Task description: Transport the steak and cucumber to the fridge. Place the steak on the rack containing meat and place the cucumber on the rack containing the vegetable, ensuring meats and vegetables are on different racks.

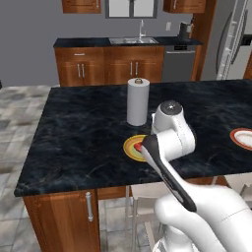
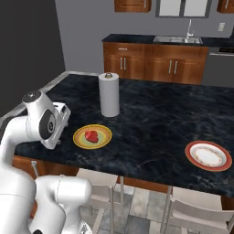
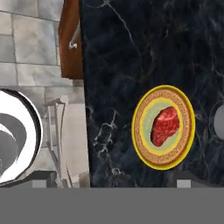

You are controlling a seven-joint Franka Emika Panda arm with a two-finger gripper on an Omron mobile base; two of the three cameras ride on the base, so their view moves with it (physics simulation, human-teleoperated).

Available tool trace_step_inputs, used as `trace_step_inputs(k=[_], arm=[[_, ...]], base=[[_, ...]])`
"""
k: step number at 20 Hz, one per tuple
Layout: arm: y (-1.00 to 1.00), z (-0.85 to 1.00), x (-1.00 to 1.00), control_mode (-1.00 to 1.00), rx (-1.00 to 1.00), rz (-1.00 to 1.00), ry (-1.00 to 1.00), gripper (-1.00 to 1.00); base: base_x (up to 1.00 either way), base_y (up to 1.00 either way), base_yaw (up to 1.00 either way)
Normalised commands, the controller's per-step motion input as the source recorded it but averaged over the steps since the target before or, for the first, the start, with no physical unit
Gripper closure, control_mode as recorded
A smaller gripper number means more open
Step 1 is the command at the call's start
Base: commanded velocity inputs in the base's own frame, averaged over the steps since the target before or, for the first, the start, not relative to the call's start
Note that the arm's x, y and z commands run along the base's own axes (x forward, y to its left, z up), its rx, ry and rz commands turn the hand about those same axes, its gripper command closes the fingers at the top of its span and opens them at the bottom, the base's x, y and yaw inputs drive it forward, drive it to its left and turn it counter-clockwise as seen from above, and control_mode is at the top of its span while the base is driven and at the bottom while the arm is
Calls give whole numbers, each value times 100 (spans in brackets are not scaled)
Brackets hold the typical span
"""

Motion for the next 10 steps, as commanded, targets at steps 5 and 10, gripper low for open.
trace_step_inputs(k=[5, 10], arm=[[0, -14, 43, -100, 25, -55, 1, -100], [-24, -1, 56, -100, 22, -47, 32, -100]], base=[[0, 0, 0], [0, 0, 0]])
